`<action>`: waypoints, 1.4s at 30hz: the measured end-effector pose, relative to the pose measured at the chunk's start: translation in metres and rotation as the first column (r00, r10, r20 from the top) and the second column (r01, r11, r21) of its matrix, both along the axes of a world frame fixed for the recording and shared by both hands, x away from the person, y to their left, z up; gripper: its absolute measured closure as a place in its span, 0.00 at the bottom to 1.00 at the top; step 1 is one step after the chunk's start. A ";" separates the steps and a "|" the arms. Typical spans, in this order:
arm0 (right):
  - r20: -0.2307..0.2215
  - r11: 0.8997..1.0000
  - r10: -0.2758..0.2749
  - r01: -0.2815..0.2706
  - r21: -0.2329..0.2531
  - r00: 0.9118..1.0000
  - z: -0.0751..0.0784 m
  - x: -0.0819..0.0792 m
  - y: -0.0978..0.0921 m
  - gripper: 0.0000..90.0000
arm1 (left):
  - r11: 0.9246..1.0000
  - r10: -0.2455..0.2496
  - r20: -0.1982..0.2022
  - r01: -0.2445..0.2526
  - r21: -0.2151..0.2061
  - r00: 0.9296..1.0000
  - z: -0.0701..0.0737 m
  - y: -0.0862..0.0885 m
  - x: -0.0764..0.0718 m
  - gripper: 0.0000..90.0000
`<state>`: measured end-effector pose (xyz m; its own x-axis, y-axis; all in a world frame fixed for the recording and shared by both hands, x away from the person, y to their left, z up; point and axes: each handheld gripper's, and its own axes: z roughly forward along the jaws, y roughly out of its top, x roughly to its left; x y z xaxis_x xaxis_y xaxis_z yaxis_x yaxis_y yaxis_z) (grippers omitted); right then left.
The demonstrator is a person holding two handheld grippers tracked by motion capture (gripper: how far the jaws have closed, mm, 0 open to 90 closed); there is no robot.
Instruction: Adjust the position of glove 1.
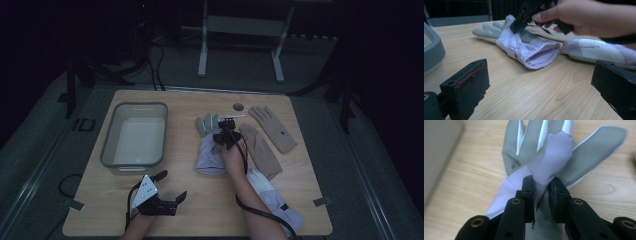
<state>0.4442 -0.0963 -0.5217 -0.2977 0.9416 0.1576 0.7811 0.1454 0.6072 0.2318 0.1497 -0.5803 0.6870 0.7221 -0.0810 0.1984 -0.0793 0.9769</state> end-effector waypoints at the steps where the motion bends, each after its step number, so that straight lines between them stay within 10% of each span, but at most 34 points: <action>1: -0.004 1.000 -0.002 0.002 -0.011 1.000 -0.004 0.001 0.000 0.82 | 1.000 0.001 -0.001 -0.001 -0.002 1.000 0.000 0.000 0.000 0.02; 12: -0.015 1.000 -0.005 0.005 0.018 1.000 -0.005 0.006 -0.005 0.57 | 1.000 -0.002 -0.002 0.002 -0.001 1.000 0.000 0.000 0.000 0.02; 20: 0.010 0.993 0.114 -0.114 0.029 0.993 0.025 0.000 -0.019 0.41 | 1.000 -0.003 -0.001 0.003 0.000 1.000 0.000 0.000 0.000 0.02; 42: 0.119 0.960 0.279 -0.281 0.004 0.953 0.050 -0.069 -0.096 0.44 | 1.000 -0.001 0.002 0.001 -0.001 1.000 0.000 0.000 0.000 0.02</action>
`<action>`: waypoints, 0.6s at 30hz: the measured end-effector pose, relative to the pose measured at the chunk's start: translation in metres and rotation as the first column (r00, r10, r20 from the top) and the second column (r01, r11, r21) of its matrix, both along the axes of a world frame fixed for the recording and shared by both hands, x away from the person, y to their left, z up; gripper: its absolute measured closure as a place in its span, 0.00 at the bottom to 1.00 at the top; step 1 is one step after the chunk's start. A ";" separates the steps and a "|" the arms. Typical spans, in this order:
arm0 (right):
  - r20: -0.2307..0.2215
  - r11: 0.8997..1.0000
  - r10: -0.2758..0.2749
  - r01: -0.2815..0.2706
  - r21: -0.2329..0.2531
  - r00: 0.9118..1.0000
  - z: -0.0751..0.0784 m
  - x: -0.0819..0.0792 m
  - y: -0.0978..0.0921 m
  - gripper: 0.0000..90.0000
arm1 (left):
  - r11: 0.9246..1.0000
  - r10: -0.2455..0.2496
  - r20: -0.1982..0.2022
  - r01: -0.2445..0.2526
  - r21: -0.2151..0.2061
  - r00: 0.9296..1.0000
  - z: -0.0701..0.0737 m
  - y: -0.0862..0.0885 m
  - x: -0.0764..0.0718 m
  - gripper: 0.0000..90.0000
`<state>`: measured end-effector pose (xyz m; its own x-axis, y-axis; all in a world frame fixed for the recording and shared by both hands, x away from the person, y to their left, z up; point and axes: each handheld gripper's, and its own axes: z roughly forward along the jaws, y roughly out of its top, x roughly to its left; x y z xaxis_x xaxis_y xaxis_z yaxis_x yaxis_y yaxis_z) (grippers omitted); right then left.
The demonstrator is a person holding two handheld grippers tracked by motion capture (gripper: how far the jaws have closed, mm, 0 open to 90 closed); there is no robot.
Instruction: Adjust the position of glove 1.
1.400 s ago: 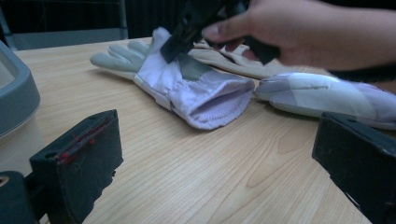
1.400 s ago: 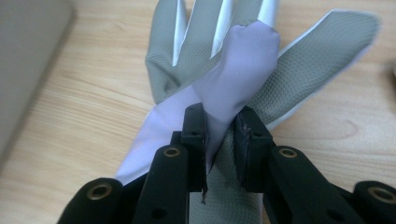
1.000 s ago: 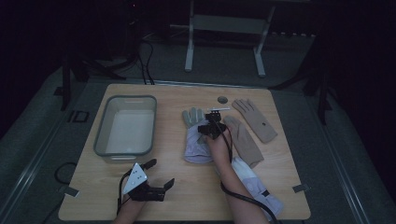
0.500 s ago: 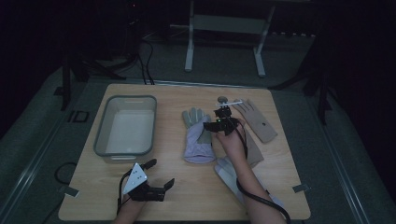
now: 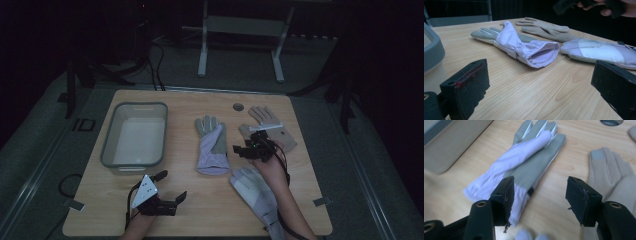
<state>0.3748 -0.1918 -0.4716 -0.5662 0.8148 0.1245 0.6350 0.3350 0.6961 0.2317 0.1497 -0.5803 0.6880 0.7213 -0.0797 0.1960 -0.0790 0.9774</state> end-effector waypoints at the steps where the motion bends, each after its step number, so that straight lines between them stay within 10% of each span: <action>1: 0.004 1.000 0.007 -0.007 -0.004 1.000 -0.001 -0.004 -0.003 0.44 | 1.000 0.001 0.000 -0.001 -0.001 1.000 0.000 0.000 0.000 0.02; 18: -0.022 0.987 0.137 -0.138 -0.076 0.990 -0.016 -0.096 -0.072 0.46 | 1.000 0.009 0.001 -0.009 -0.003 1.000 0.000 0.000 0.000 0.02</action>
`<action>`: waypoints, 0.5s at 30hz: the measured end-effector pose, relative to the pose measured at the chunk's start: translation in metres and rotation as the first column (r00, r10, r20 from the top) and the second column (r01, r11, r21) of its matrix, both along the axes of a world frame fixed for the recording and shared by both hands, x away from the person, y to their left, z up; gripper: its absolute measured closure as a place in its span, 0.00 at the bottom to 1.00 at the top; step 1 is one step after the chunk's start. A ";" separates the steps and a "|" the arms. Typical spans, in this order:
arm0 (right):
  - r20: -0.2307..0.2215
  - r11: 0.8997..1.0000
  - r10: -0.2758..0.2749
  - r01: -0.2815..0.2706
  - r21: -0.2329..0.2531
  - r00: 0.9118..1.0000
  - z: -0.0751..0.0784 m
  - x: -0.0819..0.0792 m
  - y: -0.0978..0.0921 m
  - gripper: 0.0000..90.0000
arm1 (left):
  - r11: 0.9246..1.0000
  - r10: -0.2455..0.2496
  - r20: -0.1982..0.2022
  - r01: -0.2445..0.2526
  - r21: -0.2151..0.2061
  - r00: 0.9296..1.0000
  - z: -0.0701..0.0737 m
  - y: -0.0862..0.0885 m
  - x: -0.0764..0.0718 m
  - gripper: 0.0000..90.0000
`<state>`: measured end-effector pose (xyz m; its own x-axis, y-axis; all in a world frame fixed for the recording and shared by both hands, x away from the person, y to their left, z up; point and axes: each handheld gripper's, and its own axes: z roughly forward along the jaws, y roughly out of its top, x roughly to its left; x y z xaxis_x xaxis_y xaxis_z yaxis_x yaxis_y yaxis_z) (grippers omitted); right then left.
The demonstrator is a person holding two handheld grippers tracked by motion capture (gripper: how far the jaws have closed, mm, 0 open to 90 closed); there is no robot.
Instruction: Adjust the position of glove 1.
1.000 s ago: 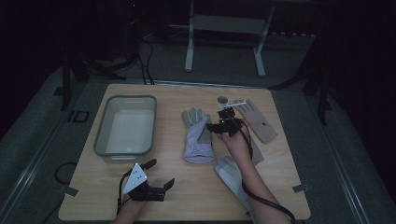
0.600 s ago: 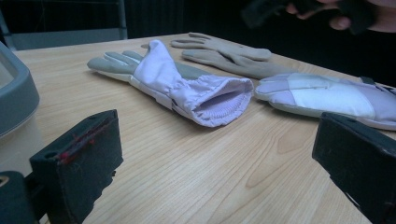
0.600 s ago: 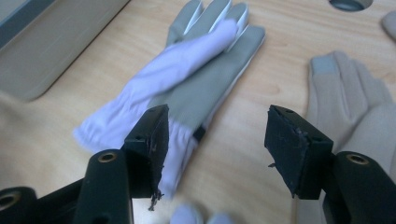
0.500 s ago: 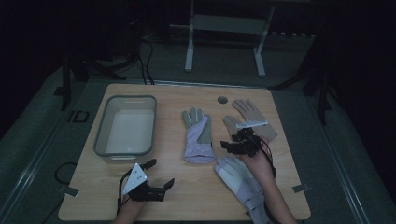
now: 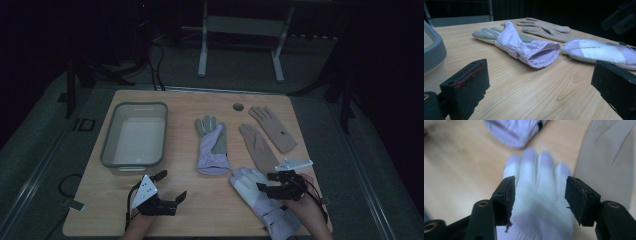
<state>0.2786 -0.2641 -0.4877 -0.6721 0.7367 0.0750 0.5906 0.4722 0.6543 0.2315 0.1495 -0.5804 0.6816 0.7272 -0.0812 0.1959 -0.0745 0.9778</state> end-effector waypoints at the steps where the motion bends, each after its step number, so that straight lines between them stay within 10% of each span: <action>1: -0.019 1.000 0.002 -0.002 0.002 1.000 -0.003 -0.006 -0.003 0.46 | 1.000 0.001 0.000 -0.001 0.000 1.000 0.000 0.000 0.000 0.02; 15: -0.106 0.997 0.027 -0.034 -0.067 0.994 -0.049 -0.024 -0.016 0.56 | 1.000 0.002 0.001 -0.002 0.007 1.000 0.000 0.000 0.000 0.02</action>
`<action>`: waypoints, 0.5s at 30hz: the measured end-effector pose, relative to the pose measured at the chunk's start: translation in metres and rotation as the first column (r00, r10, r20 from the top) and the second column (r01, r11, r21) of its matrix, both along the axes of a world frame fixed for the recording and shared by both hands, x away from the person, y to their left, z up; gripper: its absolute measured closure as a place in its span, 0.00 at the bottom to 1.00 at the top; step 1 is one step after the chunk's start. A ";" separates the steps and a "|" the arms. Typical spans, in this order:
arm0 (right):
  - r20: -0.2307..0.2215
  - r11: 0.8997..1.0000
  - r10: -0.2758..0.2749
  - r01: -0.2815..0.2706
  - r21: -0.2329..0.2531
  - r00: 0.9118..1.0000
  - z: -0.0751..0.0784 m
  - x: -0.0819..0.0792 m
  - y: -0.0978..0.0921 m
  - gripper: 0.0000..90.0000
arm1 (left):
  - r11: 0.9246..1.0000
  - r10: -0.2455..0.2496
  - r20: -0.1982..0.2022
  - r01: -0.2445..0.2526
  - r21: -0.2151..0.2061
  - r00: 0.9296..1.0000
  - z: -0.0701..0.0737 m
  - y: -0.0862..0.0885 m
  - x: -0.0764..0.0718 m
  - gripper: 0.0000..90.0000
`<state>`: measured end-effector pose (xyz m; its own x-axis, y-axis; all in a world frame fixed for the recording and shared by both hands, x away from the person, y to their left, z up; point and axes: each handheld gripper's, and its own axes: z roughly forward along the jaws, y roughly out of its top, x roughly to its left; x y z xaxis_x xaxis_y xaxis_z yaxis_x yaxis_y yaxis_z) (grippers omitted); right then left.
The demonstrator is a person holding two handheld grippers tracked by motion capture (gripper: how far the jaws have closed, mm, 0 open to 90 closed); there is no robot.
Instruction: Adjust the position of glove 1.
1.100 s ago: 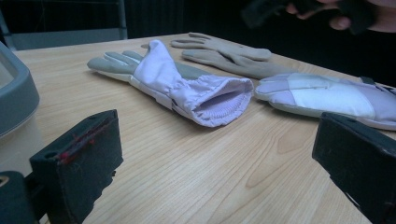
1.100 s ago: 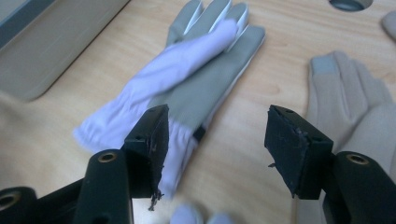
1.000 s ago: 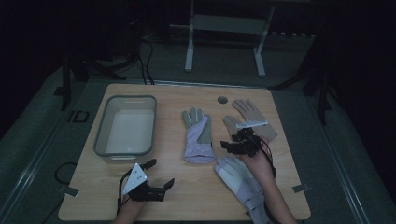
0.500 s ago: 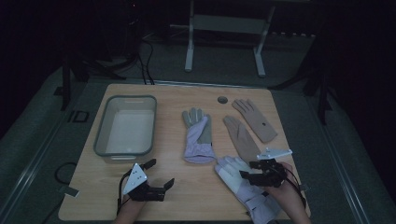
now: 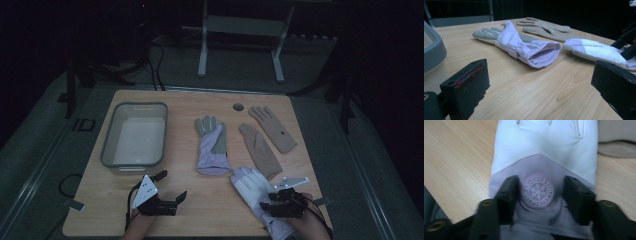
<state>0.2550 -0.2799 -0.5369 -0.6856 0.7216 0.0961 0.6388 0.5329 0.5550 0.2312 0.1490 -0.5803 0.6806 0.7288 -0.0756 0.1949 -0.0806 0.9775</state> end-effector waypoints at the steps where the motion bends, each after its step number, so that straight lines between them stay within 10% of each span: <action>1: 0.001 1.000 0.003 -0.003 0.001 1.000 0.000 -0.001 0.000 0.62 | 1.000 0.000 0.000 0.000 0.000 1.000 0.000 0.000 0.000 0.02; 15: -0.001 0.989 -0.105 0.104 0.109 0.994 0.022 -0.015 -0.004 0.84 | 1.000 0.002 0.000 -0.002 0.004 1.000 0.000 0.000 0.000 0.02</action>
